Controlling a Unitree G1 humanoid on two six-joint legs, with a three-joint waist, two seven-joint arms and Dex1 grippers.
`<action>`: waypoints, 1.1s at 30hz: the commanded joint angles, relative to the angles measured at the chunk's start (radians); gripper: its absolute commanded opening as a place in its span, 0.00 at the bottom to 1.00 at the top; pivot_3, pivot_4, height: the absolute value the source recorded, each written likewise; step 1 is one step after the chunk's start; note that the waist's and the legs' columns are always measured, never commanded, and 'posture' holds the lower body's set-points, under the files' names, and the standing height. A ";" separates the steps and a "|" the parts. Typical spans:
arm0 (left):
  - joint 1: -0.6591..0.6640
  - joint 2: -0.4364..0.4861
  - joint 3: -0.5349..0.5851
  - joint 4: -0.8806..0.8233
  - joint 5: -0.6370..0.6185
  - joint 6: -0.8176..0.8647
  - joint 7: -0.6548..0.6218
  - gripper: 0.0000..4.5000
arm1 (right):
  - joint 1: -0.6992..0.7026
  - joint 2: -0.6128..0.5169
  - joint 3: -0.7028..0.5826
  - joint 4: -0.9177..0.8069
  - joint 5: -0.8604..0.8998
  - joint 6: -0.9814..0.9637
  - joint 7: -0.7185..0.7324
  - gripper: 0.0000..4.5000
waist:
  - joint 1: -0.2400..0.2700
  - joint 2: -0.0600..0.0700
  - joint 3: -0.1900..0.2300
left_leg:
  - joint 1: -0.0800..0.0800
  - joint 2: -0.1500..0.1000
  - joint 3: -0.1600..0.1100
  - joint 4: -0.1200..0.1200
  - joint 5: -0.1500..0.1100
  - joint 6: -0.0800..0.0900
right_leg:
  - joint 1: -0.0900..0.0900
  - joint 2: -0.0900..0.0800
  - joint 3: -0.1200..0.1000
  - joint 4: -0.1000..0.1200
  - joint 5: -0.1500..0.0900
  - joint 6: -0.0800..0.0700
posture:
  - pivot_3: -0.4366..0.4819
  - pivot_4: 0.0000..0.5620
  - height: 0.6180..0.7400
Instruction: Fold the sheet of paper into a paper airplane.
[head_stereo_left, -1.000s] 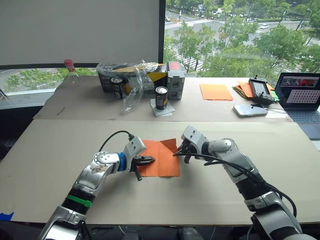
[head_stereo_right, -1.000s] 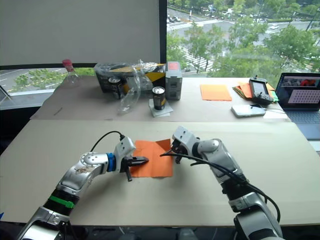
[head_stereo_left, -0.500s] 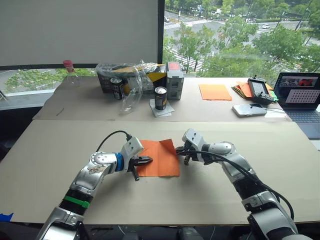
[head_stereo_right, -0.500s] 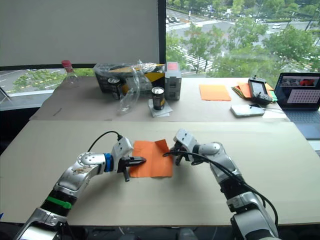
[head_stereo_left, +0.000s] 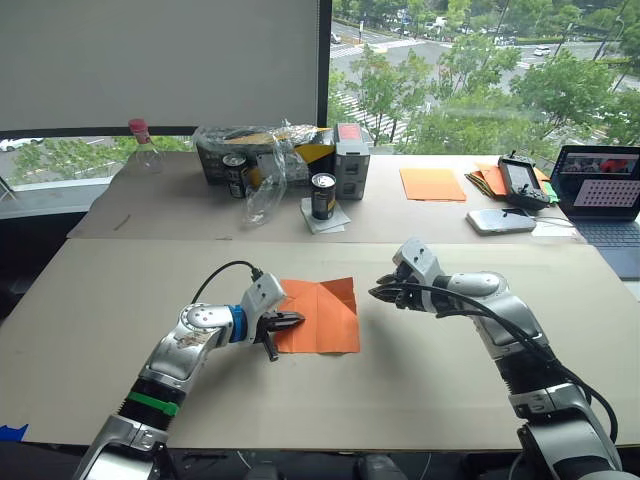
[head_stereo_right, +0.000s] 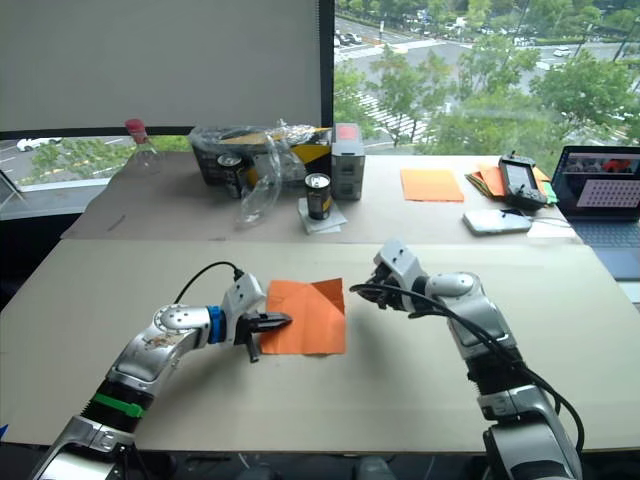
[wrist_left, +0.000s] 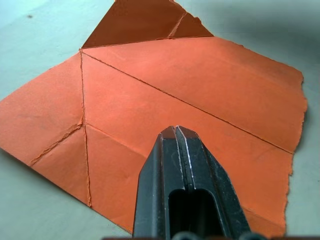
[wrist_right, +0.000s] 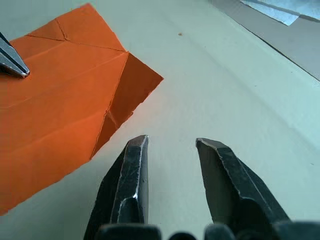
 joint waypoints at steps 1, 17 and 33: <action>-0.006 -0.004 0.007 -0.013 -0.001 -0.015 -0.009 0.00 | 0.029 0.020 -0.032 -0.064 0.071 0.094 -0.013 0.65 | 0.000 0.000 0.000 | 0.000 0.000 0.000 0.000 0.000 0.000 | 0.000 0.000 0.000 0.000 0.000 0.000 | 0.48 0.27 0.93; -0.010 -0.005 0.009 -0.005 0.020 -0.031 -0.005 0.00 | -0.052 0.160 -0.057 0.125 0.183 0.195 -0.080 0.48 | -0.001 0.000 0.000 | 0.000 0.000 0.000 0.000 0.000 0.000 | 0.000 0.000 0.000 0.000 0.000 0.000 | 0.48 0.27 0.93; 0.047 -0.008 0.006 -0.058 0.023 -0.027 0.012 0.00 | -0.118 0.218 -0.154 0.150 0.380 0.461 -0.080 0.02 | -0.003 0.000 0.000 | 0.000 0.000 0.000 0.000 0.000 0.000 | 0.000 0.000 0.000 0.000 0.000 0.000 | 0.48 0.27 0.93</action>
